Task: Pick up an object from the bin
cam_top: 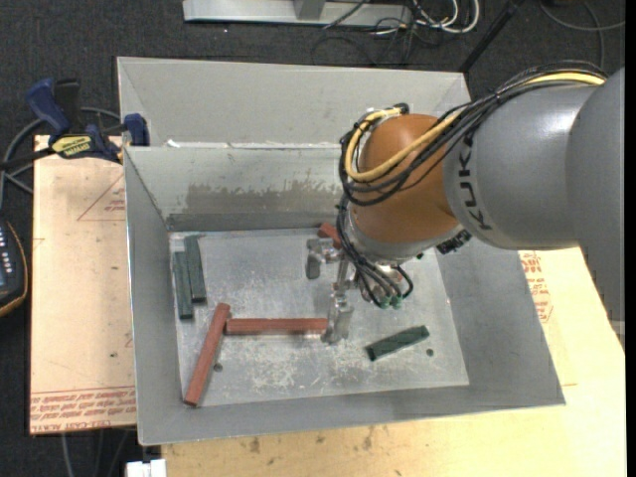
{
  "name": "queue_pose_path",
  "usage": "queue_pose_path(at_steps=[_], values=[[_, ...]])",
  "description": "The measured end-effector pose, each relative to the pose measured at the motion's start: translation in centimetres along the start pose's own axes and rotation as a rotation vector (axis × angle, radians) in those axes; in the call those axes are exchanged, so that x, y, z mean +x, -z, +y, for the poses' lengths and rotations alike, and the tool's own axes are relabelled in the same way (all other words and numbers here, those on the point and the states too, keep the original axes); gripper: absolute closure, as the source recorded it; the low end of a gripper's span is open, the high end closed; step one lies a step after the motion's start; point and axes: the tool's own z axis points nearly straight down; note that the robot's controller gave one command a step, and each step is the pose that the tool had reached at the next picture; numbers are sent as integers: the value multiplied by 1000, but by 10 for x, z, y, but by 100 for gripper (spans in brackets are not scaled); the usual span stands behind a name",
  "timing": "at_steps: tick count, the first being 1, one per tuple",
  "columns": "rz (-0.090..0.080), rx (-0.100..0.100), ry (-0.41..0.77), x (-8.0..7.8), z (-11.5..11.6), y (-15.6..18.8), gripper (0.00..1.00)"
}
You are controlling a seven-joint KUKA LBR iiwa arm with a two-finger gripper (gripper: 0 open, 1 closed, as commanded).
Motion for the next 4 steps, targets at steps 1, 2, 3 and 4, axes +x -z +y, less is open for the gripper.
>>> queue_pose_path(at_steps=[1, 2, 3, 4], values=[[8, 3, -13, 3, -10, -67, 0], [2, 3, -13, 1, -10, -62, 100], [-9, 4, 116, -26, -20, 73, 100], [0, 3, 115, -24, -20, 68, 0]])
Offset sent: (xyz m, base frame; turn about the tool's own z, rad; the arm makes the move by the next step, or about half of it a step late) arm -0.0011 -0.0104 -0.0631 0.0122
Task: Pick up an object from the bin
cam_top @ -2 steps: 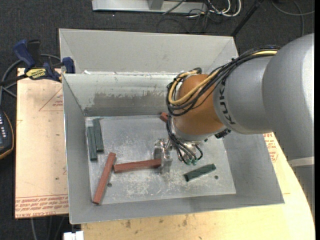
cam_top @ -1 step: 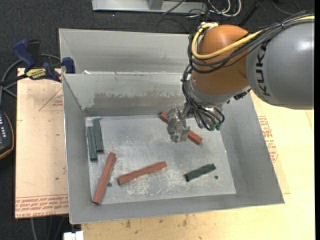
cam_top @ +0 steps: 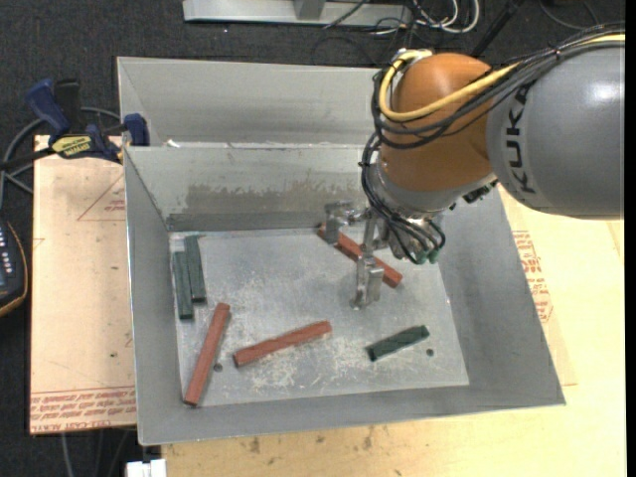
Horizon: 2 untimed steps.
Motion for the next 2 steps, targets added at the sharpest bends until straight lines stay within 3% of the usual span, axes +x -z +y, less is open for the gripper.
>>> queue_pose_path(at_steps=[1, 2], values=[[10, -2, 148, 22, 27, -135, 0], [3, -1, 146, 20, 26, -131, 100]])
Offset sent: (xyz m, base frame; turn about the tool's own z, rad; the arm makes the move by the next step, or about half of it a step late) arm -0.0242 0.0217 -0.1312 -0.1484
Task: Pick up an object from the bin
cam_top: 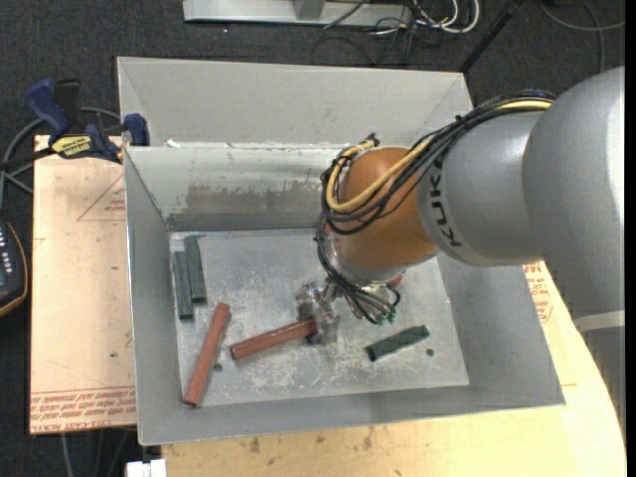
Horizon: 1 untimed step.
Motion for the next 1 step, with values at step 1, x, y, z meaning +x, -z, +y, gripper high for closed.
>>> queue_pose_path(at_steps=[1], values=[[-1, 0, 0, 0, 0, 0, 0]])
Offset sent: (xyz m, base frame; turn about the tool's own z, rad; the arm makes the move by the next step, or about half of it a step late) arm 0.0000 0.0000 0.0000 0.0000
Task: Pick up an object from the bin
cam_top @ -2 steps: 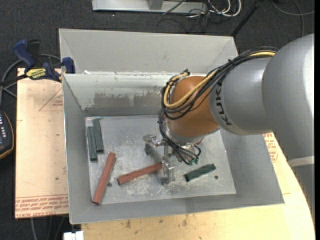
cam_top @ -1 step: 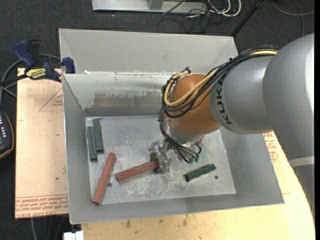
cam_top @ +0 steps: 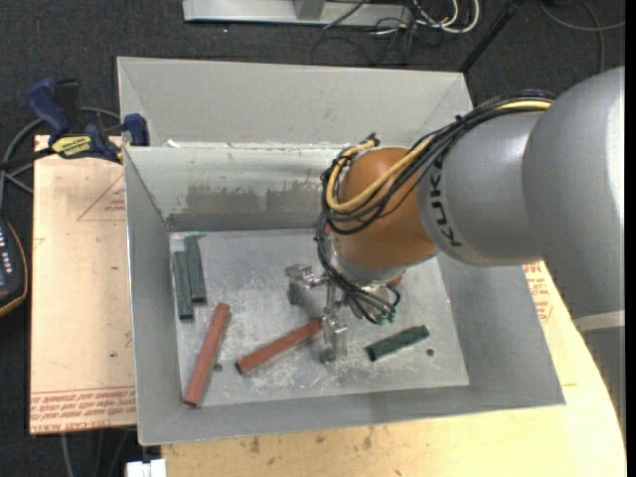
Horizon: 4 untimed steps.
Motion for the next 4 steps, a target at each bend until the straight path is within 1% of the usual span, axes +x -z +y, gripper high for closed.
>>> queue_pose_path(at_steps=[1, 2, 3, 4], values=[[0, 0, 0, 0, 0, 1, 100], [-9, 4, 381, -63, -6, 145, 100], [-3, 0, 379, -61, -6, 142, 0], [7, -5, 515, -49, 43, 42, 0]])
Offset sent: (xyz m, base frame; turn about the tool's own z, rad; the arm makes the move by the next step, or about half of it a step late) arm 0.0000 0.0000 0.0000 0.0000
